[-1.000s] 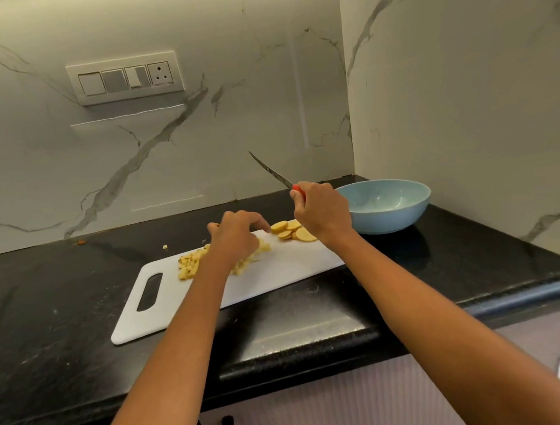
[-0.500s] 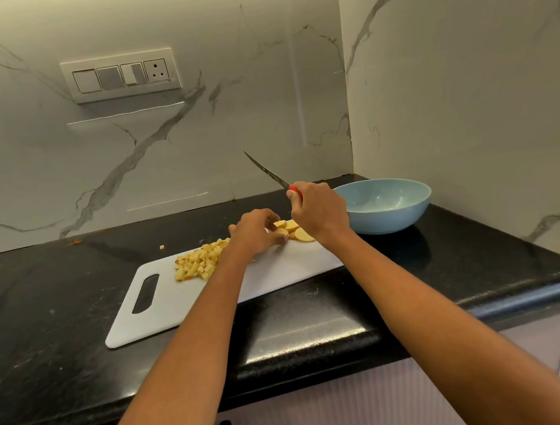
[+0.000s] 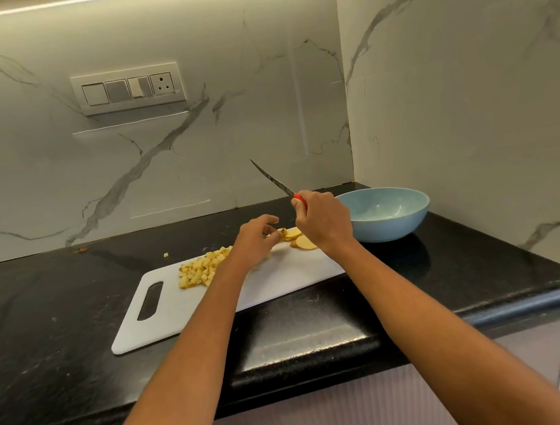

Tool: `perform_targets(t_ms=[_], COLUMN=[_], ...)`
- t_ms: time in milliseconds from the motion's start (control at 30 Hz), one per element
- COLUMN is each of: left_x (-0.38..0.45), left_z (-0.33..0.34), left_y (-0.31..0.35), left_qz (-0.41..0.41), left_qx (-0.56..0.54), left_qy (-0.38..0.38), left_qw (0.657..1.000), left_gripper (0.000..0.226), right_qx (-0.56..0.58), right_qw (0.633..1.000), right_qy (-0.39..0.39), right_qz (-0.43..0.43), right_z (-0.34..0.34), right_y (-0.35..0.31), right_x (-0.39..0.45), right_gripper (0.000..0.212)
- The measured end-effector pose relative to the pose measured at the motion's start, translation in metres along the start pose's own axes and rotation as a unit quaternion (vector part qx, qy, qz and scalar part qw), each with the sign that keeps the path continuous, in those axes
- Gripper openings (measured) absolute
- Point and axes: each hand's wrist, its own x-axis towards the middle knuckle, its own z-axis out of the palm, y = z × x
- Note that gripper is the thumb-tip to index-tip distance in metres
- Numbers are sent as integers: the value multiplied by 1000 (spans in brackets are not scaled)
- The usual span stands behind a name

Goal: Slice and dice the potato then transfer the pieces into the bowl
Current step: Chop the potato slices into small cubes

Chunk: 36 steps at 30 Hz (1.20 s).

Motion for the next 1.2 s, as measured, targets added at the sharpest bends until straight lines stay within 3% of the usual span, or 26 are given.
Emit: perform_targets(t_ms=[133, 233, 567, 733, 1200], left_x=[1, 1, -1, 1, 4], left_z=[6, 8, 2, 5, 5], left_y=[1, 5, -2, -1, -6], left_qz=[18, 21, 27, 39, 36], left_qx=[138, 184, 92, 66, 82], left_qy=[-76, -87, -64, -14, 15], left_qw=[987, 979, 993, 997, 996], left_gripper=[36, 32, 30, 22, 13], right_qx=[-8, -9, -14, -16, -11], right_qw=[1000, 1000, 1000, 1000, 1000], right_qy=[2, 0, -5, -8, -8], right_qz=[-1, 1, 6, 8, 10], right_z=[-1, -3, -3, -2, -3], right_y=[1, 1, 1, 3, 1], right_x=[-2, -2, -2, -3, -2], right_gripper=[34, 35, 35, 36, 35])
